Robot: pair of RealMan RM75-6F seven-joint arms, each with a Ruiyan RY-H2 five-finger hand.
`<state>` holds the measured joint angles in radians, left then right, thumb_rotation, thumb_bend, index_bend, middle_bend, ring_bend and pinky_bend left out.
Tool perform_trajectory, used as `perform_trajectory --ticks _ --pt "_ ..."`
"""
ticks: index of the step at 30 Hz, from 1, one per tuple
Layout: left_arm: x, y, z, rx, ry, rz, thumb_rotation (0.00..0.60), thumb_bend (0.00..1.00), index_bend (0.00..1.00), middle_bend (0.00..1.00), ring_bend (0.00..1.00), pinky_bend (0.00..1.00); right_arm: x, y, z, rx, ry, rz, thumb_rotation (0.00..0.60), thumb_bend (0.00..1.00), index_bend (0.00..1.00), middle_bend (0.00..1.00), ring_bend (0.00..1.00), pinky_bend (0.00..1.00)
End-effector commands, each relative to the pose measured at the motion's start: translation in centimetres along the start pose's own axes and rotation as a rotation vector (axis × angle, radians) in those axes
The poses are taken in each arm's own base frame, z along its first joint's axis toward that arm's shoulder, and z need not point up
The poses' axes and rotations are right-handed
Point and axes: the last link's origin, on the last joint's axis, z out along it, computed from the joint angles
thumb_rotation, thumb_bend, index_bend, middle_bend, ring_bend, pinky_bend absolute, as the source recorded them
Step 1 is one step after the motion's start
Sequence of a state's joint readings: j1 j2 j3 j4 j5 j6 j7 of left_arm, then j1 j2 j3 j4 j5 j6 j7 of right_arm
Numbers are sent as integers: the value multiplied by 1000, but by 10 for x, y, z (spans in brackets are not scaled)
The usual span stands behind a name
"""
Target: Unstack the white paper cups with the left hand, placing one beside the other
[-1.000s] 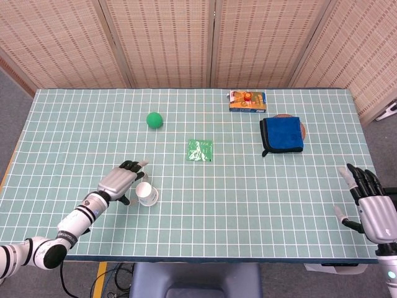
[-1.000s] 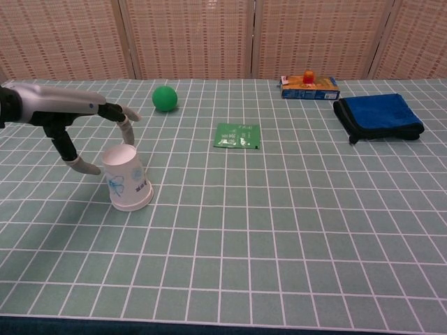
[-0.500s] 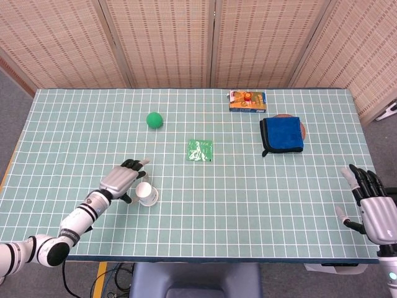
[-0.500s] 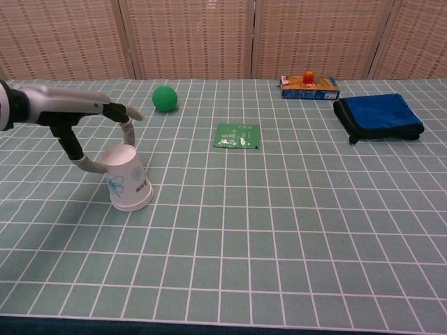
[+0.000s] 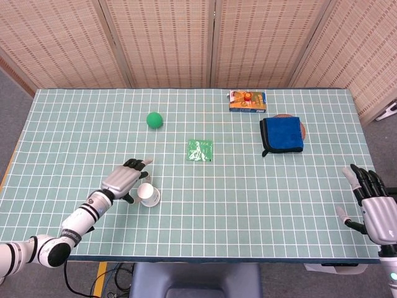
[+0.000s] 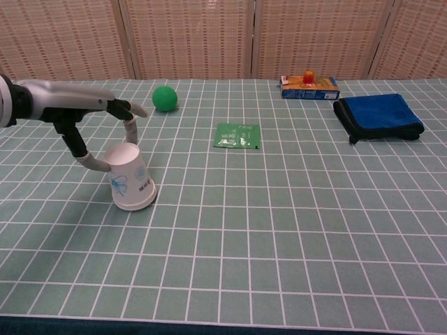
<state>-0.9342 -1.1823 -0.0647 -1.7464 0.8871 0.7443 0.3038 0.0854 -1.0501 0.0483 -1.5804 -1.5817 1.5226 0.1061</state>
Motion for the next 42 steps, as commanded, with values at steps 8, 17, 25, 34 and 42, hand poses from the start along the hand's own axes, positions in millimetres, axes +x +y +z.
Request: perform_trajectory --ticks 8,17,25,34,42 --pt "16 13 -16 20 18 17 600 265 458 0 0 0 3 -1 -2 12 8 8 600 292 0 0 0 0" --pt "32 25 -27 40 43 40 600 265 455 0 0 0 5 0 -4 16 16 14 600 292 0 0 0 0" --pt "48 32 -34 61 67 57 600 266 430 0 0 0 6 1 -3 15 17 17 600 292 0 0 0 0" --pt "62 39 -49 80 95 74 600 266 431 0 0 0 5 1 -3 19 14 16 600 292 0 0 0 0" --pt "74 26 -70 139 132 81 600 265 434 0 0 0 2 -2 -3 22 4 7 600 292 0 0 0 0"
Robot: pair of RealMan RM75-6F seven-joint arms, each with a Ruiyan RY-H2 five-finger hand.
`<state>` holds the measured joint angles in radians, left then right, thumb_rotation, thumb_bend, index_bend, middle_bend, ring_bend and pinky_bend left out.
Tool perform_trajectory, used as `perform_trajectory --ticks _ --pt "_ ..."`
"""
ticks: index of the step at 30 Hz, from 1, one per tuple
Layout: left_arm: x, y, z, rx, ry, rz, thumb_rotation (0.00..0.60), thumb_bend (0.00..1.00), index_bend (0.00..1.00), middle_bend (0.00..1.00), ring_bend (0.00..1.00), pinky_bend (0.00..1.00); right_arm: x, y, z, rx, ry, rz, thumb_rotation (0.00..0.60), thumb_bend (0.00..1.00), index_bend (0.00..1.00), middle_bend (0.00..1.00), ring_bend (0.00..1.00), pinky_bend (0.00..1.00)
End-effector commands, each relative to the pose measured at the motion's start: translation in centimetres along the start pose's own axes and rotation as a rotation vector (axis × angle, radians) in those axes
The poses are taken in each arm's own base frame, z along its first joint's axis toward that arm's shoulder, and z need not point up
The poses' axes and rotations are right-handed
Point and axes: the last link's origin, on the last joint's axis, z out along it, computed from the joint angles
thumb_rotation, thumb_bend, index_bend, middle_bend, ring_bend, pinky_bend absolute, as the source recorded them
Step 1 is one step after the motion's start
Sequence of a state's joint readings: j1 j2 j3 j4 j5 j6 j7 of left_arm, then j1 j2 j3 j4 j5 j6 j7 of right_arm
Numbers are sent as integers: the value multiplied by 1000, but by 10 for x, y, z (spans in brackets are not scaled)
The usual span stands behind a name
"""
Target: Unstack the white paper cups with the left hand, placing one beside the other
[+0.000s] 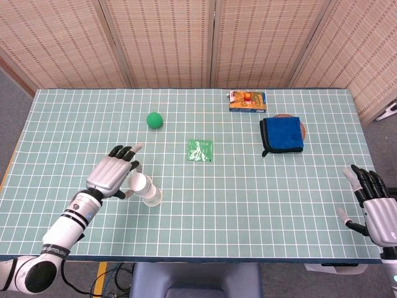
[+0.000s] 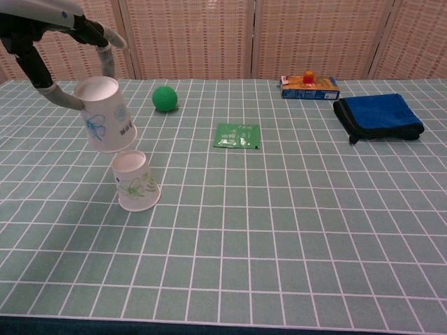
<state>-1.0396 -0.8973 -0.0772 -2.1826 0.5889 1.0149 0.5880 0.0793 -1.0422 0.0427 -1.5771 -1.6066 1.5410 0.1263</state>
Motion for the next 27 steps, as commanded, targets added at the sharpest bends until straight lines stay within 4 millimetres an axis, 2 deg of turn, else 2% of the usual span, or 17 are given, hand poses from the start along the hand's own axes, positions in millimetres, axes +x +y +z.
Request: perform_trajectory --ticks 1,6,12,27 --pt "2 -8 -7 23 7 -4 600 266 435 0 0 0 -1 -1 0 3 -4 -2 600 292 0 0 0 0" --pt "-3 -27 -12 63 -1 -28 600 265 435 0 0 0 -3 -3 1 4 -8 -10 600 292 0 0 0 0" --pt "-25 -46 -12 89 -32 -78 600 266 437 0 0 0 -5 -6 0 13 -14 -13 600 292 0 0 0 0" --pt "-71 -72 -6 77 -56 -197 600 266 438 0 0 0 -7 -12 -5 36 -29 -19 600 292 0 0 0 0"
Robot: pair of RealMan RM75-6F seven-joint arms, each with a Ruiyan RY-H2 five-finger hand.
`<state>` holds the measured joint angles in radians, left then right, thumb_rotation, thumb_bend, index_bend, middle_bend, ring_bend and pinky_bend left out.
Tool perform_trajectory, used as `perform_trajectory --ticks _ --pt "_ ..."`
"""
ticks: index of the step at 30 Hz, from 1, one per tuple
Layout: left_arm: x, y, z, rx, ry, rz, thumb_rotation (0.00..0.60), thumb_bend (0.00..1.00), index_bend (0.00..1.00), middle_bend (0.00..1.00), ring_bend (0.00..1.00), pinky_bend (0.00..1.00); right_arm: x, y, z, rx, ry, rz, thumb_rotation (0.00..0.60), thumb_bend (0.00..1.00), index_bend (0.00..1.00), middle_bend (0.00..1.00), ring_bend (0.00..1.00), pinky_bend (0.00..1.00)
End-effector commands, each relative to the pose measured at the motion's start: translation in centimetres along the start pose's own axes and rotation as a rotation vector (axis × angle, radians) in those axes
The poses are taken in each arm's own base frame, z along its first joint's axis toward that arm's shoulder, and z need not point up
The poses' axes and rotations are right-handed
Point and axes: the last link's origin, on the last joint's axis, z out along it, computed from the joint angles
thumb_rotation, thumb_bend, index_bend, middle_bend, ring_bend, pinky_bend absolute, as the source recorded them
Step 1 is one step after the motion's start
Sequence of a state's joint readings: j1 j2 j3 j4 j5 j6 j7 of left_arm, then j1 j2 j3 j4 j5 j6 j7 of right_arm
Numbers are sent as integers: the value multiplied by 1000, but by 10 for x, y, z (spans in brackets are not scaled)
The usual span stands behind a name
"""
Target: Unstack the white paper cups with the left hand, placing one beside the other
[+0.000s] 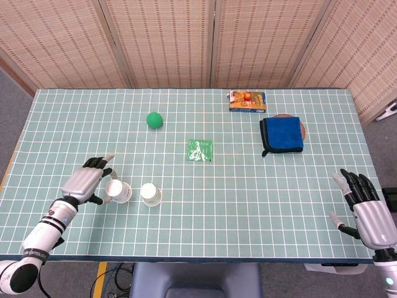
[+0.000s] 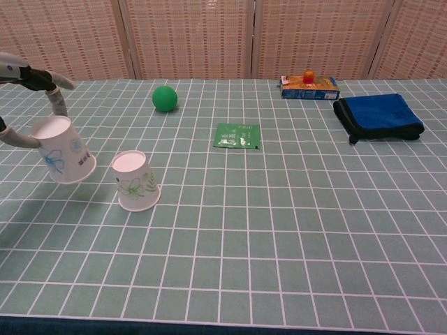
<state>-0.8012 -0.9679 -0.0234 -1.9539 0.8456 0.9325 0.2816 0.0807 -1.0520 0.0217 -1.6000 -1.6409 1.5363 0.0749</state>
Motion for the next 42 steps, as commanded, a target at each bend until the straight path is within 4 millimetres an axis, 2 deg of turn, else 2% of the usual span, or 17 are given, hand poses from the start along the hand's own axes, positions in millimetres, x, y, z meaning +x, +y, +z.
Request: perform_trajectory --ticks 1,23,33,39,42 --pt "-10 -6 2 -13 -6 -30 600 266 439 0 0 0 0 -1 -1 5 -1 1 600 292 0 0 0 0" --pt "-46 -42 22 -22 -27 -131 600 266 443 0 0 0 -6 -1 1 -12 -19 -22 600 292 0 0 0 0" --pt "-56 -47 31 -37 -58 -153 600 266 433 0 0 0 -5 -2 0 -20 -15 -23 600 292 0 0 0 0" --pt "-59 -46 34 -45 -60 -173 600 266 353 0 0 0 -4 -1 -1 -25 -10 -23 600 292 0 0 0 0" --pt "-57 -43 33 -59 -51 -192 600 266 216 0 0 0 -4 -1 -1 -25 -8 -24 600 292 0 0 0 0"
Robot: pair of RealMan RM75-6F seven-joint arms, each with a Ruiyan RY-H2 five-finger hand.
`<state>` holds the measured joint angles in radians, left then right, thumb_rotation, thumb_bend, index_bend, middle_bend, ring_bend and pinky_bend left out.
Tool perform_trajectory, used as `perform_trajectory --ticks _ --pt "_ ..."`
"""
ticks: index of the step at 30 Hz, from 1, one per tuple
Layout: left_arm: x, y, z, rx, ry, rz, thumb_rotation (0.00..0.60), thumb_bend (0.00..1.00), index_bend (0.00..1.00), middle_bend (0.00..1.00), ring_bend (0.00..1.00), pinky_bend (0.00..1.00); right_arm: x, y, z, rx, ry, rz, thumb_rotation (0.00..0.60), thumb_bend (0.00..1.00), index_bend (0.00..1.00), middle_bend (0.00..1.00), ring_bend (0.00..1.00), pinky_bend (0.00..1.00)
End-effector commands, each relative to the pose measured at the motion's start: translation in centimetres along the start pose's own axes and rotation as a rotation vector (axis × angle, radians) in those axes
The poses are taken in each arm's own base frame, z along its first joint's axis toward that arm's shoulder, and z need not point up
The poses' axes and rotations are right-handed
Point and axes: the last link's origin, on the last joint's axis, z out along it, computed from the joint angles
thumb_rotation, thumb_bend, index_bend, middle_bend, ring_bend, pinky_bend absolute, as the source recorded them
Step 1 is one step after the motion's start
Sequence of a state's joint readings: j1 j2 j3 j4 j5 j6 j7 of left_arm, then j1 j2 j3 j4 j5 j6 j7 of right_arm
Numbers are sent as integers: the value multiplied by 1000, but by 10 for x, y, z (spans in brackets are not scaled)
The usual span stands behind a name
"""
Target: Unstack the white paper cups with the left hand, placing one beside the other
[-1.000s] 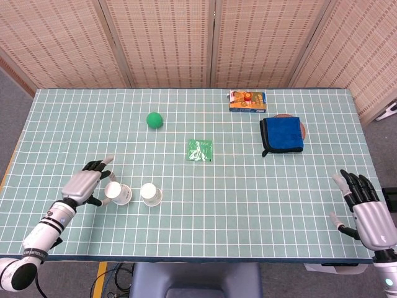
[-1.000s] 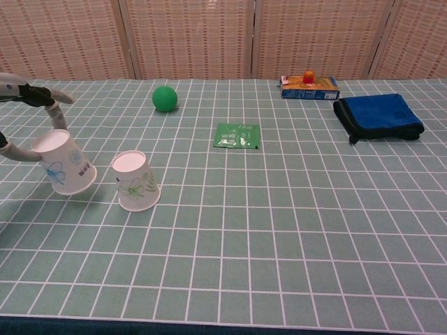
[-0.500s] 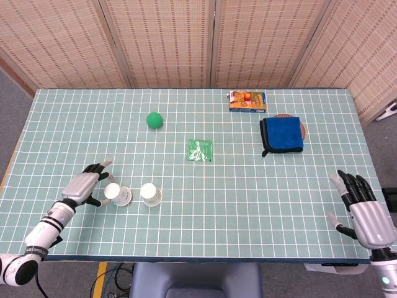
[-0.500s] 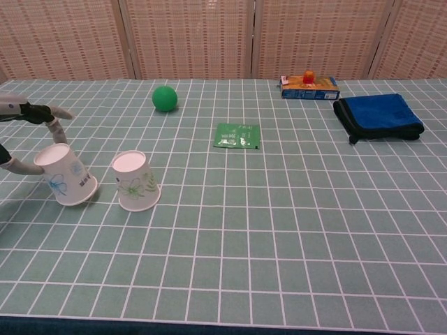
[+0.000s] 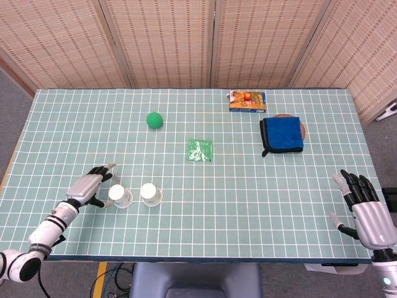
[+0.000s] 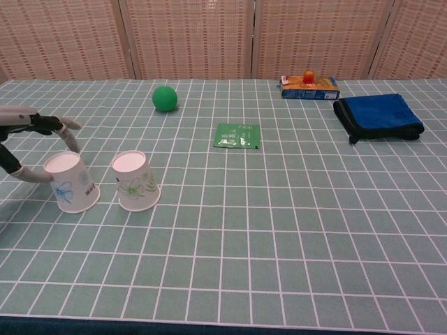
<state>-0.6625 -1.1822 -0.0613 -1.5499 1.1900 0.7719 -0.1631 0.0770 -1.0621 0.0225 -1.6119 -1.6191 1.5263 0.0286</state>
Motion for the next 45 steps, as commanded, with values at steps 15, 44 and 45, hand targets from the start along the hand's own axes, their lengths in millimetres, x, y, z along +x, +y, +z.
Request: perform_trajectory --ticks 15,44,45 --pt "30 3 -101 49 209 115 600 266 34 0 0 0 1 -2 -3 4 7 -2 600 292 0 0 0 0" --pt "-24 -72 -187 165 513 184 600 266 0 0 0 0 -13 -2 13 -97 -1 -74 600 295 0 0 0 0" --pt "-24 -72 -186 164 518 187 600 266 0 0 0 0 -14 -2 13 -96 -5 -73 600 295 0 0 0 0"
